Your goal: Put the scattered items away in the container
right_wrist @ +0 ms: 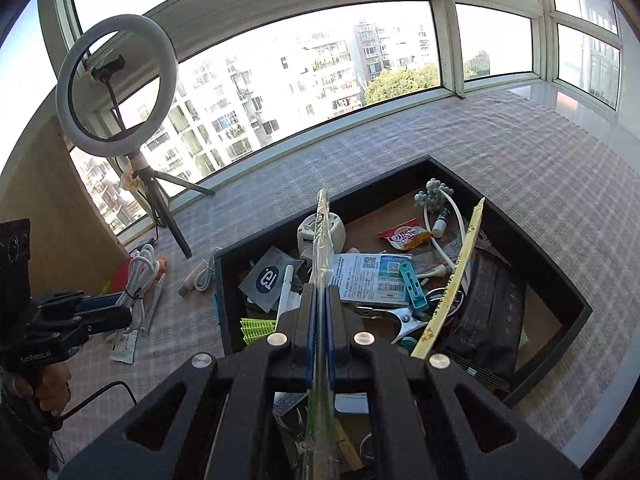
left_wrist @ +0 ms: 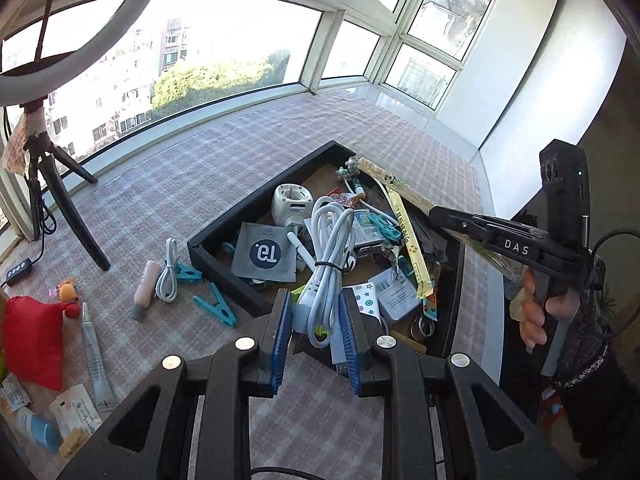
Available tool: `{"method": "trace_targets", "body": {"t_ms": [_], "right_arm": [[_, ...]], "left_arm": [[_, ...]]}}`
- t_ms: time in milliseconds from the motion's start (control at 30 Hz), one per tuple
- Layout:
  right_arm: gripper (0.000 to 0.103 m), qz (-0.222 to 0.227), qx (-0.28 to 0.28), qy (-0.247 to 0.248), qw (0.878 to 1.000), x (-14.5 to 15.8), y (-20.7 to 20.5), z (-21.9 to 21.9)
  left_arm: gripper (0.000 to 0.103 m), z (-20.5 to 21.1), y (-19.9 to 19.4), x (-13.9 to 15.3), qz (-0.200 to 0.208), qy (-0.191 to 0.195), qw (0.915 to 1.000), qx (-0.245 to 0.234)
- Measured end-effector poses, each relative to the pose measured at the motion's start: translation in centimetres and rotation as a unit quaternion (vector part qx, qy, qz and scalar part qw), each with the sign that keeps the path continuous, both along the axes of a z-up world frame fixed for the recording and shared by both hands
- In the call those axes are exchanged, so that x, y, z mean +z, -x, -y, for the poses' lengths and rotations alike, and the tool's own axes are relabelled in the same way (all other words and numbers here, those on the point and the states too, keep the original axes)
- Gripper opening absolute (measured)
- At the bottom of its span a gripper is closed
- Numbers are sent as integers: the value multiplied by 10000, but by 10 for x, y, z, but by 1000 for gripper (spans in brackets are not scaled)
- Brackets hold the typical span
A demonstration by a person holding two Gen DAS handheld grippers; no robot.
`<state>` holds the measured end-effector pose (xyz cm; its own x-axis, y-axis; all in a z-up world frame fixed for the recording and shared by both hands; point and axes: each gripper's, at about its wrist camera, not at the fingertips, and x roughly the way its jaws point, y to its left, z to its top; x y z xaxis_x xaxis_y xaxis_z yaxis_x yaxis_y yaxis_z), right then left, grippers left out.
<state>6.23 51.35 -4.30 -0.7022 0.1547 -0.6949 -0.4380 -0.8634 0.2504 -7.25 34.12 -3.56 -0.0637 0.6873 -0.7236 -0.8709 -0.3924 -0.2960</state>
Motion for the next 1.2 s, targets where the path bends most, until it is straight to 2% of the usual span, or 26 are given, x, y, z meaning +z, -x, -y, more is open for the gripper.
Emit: {"method": "trace_targets", "body": {"t_ms": [100,200,233,267,300,333,367,400,500,633,867,1000,1100,1200], "right_arm": [[4,24,-245,-54,9997,1,-9,-18],[4,269,-352,-205,9988,-2,-7,-26],[5,351,-387,-256,9983,-3,-6,-29],[7,432,-423,-306,9977,-4,-5,-32],[22,514,-458,-356,9970,-5,-5,-35],[42,541,-496,-412,9965,-5,-5,-36],[47,455,-541,-478,9964,-2,-6,-35],[47,369,-560,-507,9965,0,-7,-33],[47,187,-440,-375,9981,4,-8,-30],[47,186,-205,-317,9991,5,2,-20],[47,172,403,-97,9990,-4,35,14],[47,259,1044,-82,9942,-13,60,56],[47,325,1521,-70,9878,-20,79,88],[47,389,1995,-58,9791,-27,97,119]], "left_arm": [[22,-33,-15,3,-7,-52,9999,-164],[24,-61,-26,1,-94,25,9998,-185],[27,-69,-28,-2,-74,114,9998,-149],[43,-76,-30,-5,-54,202,9997,-113],[53,-81,-31,-7,-82,287,9996,-25],[53,-82,-30,-9,-99,306,9995,43],[53,-80,-29,-10,-83,279,9996,71],[53,-78,-28,-11,-67,252,9996,99],[53,-48,-12,-15,-65,285,9988,393],[53,-2,11,-21,-71,354,9959,830],[56,77,51,-32,-82,471,9861,1590],[65,148,68,-45,-11,674,9708,2301],[72,206,78,-58,-6,904,9521,2921],[73,262,84,-72,84,1117,9315,3460]]}}
